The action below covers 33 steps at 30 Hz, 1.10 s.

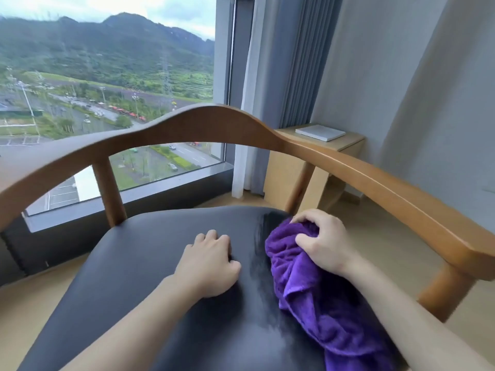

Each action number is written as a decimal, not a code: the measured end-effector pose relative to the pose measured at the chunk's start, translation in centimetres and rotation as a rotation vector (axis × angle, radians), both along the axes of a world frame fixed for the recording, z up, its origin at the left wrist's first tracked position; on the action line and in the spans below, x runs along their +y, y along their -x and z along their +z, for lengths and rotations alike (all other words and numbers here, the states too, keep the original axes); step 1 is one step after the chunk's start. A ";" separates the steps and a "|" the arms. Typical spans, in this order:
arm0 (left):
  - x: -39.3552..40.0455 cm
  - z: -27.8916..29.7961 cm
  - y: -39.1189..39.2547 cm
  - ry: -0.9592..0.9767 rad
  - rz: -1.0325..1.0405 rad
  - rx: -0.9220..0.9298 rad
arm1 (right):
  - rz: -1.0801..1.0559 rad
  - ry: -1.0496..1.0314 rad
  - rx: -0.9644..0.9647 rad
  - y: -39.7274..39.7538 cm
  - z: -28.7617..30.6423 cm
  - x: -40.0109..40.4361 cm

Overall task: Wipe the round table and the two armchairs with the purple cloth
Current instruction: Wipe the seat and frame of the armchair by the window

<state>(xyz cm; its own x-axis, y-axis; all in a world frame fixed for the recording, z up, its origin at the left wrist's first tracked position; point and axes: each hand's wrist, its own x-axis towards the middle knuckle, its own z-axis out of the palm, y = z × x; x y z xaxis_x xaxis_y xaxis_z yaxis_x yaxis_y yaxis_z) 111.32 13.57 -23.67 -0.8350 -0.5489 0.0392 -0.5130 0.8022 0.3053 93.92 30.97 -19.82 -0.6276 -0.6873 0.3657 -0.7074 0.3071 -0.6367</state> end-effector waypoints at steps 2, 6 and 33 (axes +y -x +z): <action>-0.4 0.3 3.0 -0.001 -0.005 -0.004 | -0.085 0.069 0.002 2.0 0.6 -3.0; -1.4 -2.3 6.1 0.130 0.095 0.218 | -0.110 -0.519 0.018 4.0 -3.9 -7.6; -4.0 -3.8 6.6 -0.032 0.064 0.426 | -0.079 -0.619 -0.064 7.7 -3.3 -16.4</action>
<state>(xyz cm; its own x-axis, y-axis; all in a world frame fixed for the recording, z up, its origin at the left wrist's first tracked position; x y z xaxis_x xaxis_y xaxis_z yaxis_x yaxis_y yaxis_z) 104.75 9.59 -27.48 -0.7122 -0.6055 0.3550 -0.3845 0.7597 0.5244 86.26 14.62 -23.16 -0.6929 -0.7101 -0.1254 -0.6335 0.6825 -0.3646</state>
